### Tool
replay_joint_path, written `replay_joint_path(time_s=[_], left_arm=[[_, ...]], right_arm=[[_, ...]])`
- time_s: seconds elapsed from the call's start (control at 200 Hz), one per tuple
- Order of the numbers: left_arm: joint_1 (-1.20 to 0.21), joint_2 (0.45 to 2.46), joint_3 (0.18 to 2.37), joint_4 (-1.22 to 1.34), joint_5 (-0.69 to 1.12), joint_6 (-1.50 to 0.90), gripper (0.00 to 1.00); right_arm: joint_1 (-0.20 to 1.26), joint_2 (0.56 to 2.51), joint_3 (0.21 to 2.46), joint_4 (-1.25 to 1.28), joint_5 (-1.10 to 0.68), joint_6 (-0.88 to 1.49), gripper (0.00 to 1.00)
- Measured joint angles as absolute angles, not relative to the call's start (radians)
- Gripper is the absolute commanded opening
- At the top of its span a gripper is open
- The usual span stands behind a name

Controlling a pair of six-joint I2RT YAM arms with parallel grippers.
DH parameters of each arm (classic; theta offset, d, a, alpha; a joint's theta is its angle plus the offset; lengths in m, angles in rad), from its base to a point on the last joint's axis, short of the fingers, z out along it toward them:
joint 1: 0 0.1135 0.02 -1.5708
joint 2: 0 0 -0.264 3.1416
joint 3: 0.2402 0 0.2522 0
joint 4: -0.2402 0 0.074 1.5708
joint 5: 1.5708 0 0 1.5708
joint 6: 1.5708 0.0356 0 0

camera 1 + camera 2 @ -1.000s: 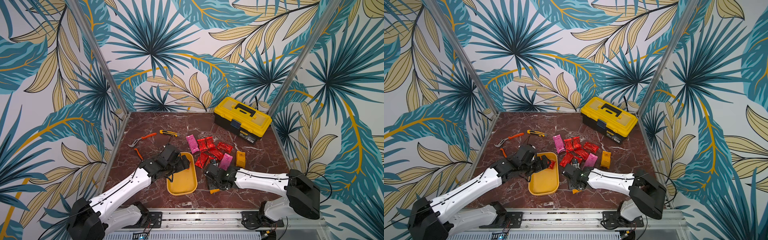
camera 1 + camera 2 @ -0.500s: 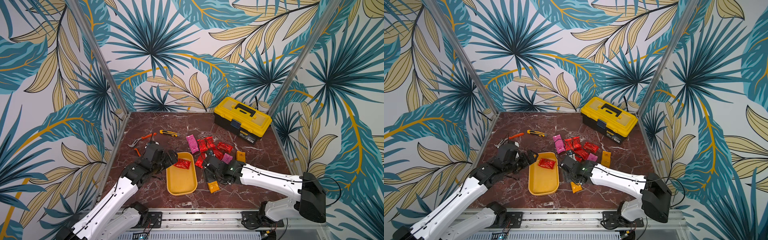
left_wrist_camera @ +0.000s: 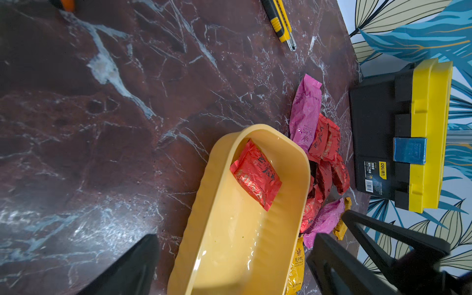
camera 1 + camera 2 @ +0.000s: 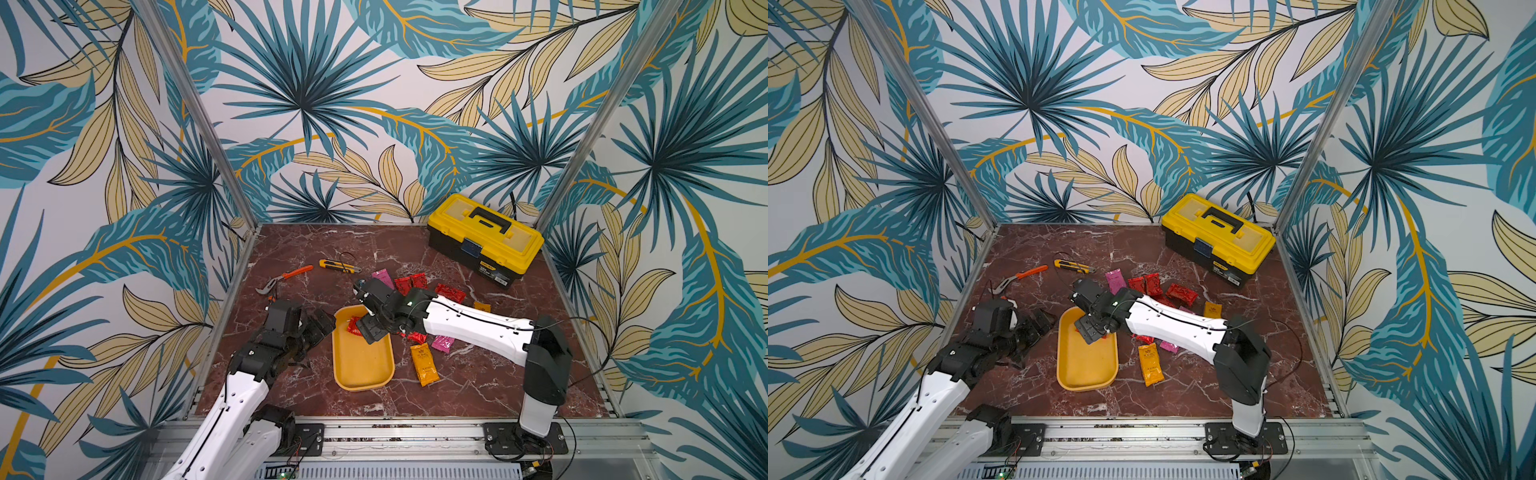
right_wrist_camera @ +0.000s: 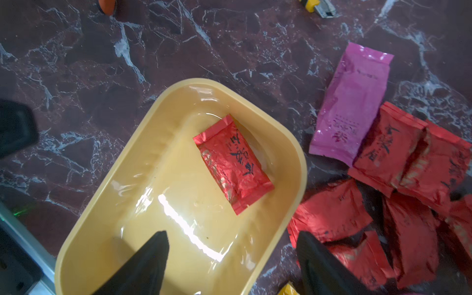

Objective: Take the tea bags out of the storage box
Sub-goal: Pick up the tea bag from the storage box.

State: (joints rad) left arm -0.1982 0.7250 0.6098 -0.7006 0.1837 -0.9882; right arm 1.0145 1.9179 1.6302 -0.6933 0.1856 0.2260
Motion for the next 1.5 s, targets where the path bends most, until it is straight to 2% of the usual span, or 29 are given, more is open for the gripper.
replay_joint_path(time_s=[0.3,0.941,1.292,1.497], left_arm=[[-0.173,0.565,0.593,-0.765,0.208,-1.015,1.00],[-0.169,0.490,0.582,-0.854,0.221,-1.019,1.00],[-0.169,0.476,0.582,-0.882,0.221,-1.021,1.00],[-0.169,0.476,0.582,-0.882,0.222,-1.021,1.00]], right_arm=[[1.015,2.060,1.709,-0.709,0.182,0.182,0.84],[1.015,2.199,1.756,-0.638,0.198,0.179,0.84],[1.019,2.217,1.773,-0.628,0.195,0.202,0.80],[1.049,2.190,1.707,-0.599,0.171,0.243,0.79]])
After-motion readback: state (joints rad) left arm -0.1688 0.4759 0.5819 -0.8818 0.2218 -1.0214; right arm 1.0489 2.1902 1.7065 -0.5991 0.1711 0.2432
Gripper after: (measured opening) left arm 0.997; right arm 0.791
